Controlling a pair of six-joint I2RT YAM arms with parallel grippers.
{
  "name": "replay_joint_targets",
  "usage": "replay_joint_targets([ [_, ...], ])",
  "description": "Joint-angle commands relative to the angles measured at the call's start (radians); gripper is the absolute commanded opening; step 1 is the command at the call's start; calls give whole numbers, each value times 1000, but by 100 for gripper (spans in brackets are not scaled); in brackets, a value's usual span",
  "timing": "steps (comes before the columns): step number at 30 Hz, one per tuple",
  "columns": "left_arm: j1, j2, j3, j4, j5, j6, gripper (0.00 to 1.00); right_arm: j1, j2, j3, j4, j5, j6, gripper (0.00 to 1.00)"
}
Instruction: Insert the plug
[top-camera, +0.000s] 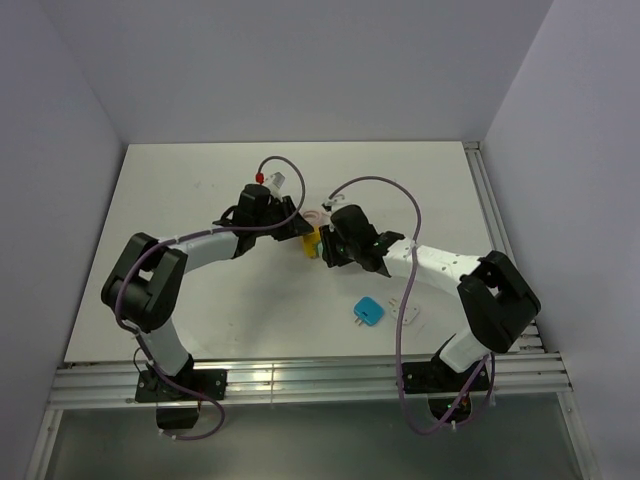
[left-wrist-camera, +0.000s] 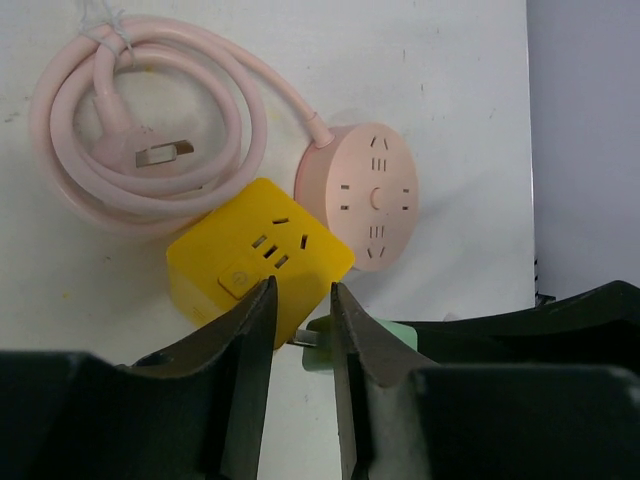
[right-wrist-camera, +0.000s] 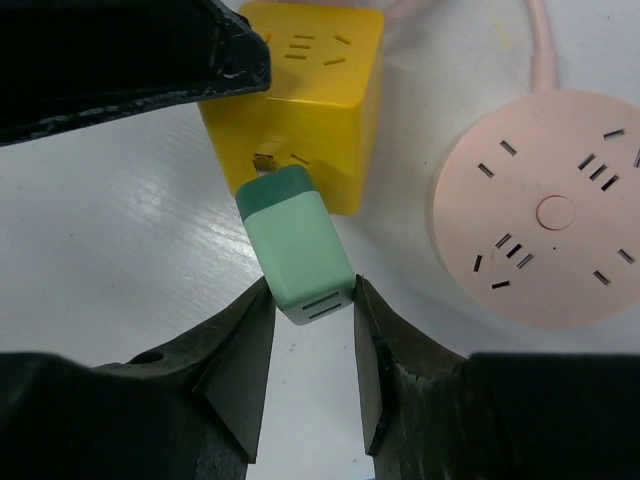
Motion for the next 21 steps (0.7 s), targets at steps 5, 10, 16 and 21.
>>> replay_joint_targets([
  [5, 1, 39, -49, 113, 87, -27, 32, -4, 11, 103, -2, -34, -11, 19],
  [10, 1, 47, -82, 157, 120, -48, 30, -4, 11, 136, -43, -31, 7, 0],
  [16, 1, 18, -156, 211, 140, -91, 28, 8, -34, 121, -83, 50, 62, 0],
  [21, -4, -11, -216, 245, 174, -131, 27, 14, -91, 91, -94, 84, 93, 0],
])
